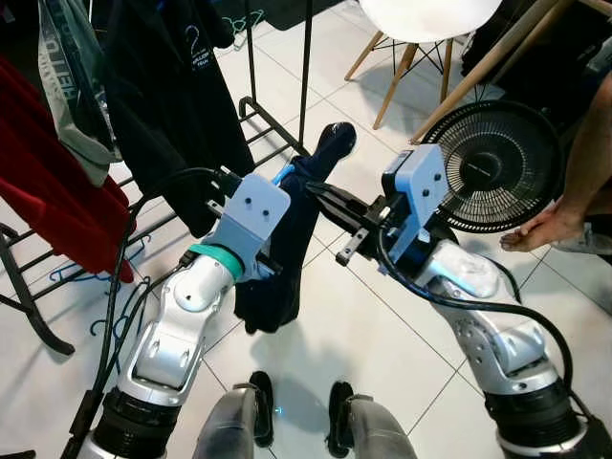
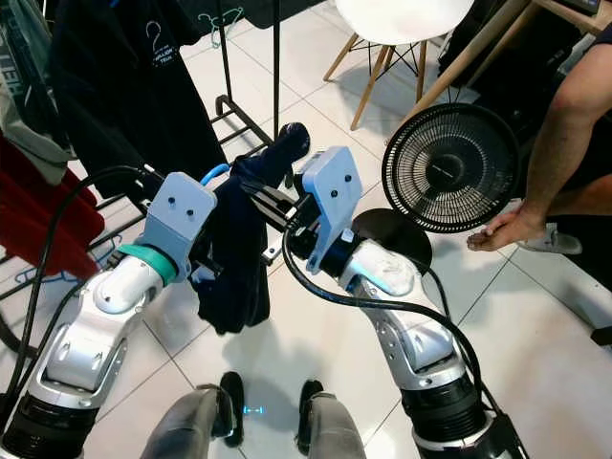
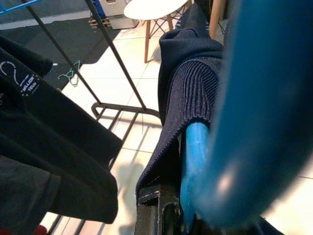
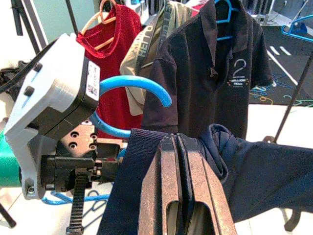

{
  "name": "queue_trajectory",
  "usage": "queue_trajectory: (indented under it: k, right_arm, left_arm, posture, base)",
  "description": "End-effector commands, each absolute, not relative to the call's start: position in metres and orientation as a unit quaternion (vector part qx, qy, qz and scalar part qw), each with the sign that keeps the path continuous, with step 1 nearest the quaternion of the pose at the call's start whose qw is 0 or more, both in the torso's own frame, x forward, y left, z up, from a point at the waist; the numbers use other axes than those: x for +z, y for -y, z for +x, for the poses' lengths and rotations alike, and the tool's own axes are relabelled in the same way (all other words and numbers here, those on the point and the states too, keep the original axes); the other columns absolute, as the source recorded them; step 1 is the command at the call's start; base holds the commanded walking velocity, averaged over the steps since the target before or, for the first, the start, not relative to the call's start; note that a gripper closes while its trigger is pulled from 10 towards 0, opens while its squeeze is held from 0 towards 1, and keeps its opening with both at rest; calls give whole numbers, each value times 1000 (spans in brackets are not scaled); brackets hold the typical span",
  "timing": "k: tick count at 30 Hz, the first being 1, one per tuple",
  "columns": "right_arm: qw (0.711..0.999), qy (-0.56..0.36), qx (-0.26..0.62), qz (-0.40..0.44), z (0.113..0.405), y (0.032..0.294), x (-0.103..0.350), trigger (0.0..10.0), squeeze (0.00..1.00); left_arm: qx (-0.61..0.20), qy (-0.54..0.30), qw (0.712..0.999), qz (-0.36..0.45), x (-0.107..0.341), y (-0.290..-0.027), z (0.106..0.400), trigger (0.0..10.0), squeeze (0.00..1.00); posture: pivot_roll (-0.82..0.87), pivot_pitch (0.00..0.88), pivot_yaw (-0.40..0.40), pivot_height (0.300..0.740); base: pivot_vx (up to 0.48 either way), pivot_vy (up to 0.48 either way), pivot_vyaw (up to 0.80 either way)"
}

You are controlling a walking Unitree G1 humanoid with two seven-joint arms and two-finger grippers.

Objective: Hang hanger

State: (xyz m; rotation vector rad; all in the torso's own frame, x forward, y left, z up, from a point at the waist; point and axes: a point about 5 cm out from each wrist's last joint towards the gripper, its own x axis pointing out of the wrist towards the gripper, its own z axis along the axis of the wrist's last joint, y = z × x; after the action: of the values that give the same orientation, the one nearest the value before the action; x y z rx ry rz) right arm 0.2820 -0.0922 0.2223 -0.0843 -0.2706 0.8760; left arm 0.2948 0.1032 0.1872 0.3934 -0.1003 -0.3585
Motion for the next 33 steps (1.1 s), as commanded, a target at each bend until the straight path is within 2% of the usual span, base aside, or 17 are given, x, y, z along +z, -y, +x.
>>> queue_trajectory:
  k: [1,5,8,10,11,22,28,29,31,32,33]
  right_arm:
    - [894,134,426,-47,280,92,222,10000,0]
    - [894,134,426,-47,280,92,222,10000,0]
    - [902,139,402,-76,287,103,226,10000,0]
    - [901,142,397,-103,291,104,226,10000,149]
    - [898,142,402,-110,291,102,226,10000,1000]
    - [881,137,421,-168,292,99,223,10000,1000]
    - [862,148,417,-247,294,97,220,10000,1000]
    - [854,154,408,-283,296,97,221,10000,796]
    - [848,159,402,-307,297,96,221,10000,796]
    - [838,168,391,-342,300,96,222,10000,0]
    - [830,175,385,-365,301,97,222,10000,0]
  left_arm:
    - [-185,64,961,194,190,-100,292,10000,0]
    - [-185,64,961,194,190,-100,292,10000,0]
    - [-185,62,961,194,190,-99,294,10000,0]
    - [-182,62,964,185,194,-98,297,10000,0]
    - [-180,61,964,184,194,-98,298,10000,0]
    - [-174,58,965,187,192,-100,297,10000,0]
    - [-175,61,965,186,193,-98,299,10000,0]
    - [-174,61,965,186,193,-98,299,10000,0]
    - [-174,61,965,186,193,-98,299,10000,0]
    - [-174,61,965,186,194,-98,300,10000,0]
    - [-173,61,965,186,194,-98,300,10000,0]
  posture:
    - [-15,185,45,740]
    - [-15,185,45,740]
    - [-20,187,50,740]
    - [-13,188,49,740]
    - [-7,188,46,740]
    - [-10,190,43,740]
    - [-13,190,43,740]
    - [-14,190,42,740]
    - [-14,190,42,740]
    - [-12,189,41,740]
    - [-11,189,40,740]
  base:
    - [0,0,0]
    - [0,0,0]
    - [0,0,0]
    - [0,0,0]
    - [0,0,0]
    - [0,0,0]
    - [0,0,0]
    - [0,0,0]
    - [0,0,0]
    - [0,0,0]
    - [0,0,0]
